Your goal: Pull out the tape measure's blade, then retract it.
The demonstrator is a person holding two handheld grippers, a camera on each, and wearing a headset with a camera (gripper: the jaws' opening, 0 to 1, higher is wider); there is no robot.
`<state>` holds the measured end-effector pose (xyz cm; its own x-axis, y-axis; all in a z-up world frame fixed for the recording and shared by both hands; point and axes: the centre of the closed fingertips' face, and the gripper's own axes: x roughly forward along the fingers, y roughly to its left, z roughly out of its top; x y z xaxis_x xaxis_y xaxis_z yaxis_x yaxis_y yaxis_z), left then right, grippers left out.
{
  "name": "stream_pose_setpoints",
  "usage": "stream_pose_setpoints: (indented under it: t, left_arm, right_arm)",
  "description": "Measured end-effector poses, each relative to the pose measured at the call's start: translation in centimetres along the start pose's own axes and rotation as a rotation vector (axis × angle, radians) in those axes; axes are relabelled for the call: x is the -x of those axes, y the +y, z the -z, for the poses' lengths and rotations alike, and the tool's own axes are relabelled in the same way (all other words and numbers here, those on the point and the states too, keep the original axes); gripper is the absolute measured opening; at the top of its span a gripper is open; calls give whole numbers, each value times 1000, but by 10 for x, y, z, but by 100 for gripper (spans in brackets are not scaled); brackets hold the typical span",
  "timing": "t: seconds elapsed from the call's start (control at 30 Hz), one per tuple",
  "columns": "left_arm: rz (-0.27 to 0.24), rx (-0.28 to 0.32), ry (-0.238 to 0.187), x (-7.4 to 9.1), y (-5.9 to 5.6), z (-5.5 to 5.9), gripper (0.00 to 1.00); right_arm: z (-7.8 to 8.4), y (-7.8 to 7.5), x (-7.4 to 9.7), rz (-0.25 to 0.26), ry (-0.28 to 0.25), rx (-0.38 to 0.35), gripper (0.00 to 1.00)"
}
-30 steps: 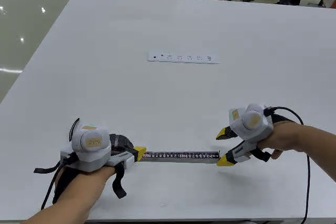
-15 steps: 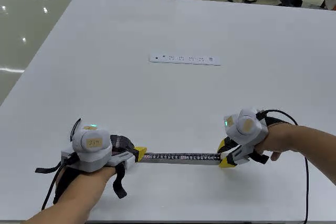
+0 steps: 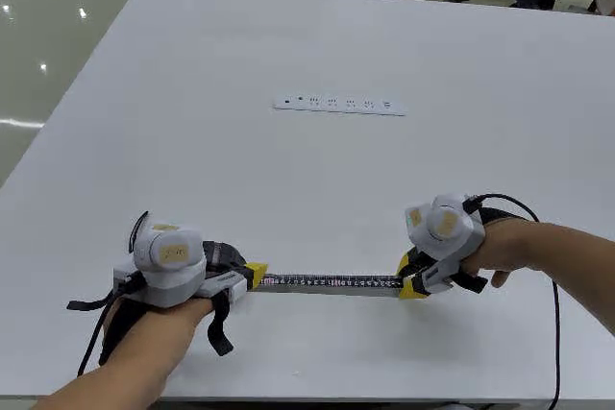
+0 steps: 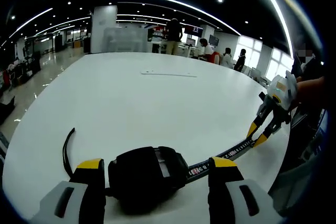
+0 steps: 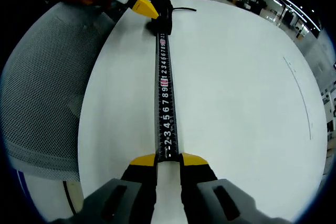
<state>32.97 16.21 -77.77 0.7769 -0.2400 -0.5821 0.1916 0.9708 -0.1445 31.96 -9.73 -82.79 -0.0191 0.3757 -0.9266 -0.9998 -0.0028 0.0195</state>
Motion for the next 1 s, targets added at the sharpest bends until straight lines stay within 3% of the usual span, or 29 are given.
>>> stream_pose_setpoints:
  t: [0.27, 0.5, 0.67, 0.93, 1.0]
  left_arm:
    - [-9, 64, 17, -1, 3, 5, 70]
    - [-48, 74, 34, -6, 4, 9, 71]
    - [-91, 27, 49, -6, 12, 12, 62]
    - [-75, 31, 56, -7, 11, 13, 61]
    - [-72, 15, 79, -7, 12, 14, 60]
  right_arm:
    - [1, 0, 0, 10, 25, -26, 14]
    - [2, -1, 0, 4, 41, -42, 14]
    - [2, 0, -1, 9, 42, -30, 14]
    - [2, 0, -1, 14, 38, -45, 14]
    - [2, 0, 0, 13, 35, -49, 14]
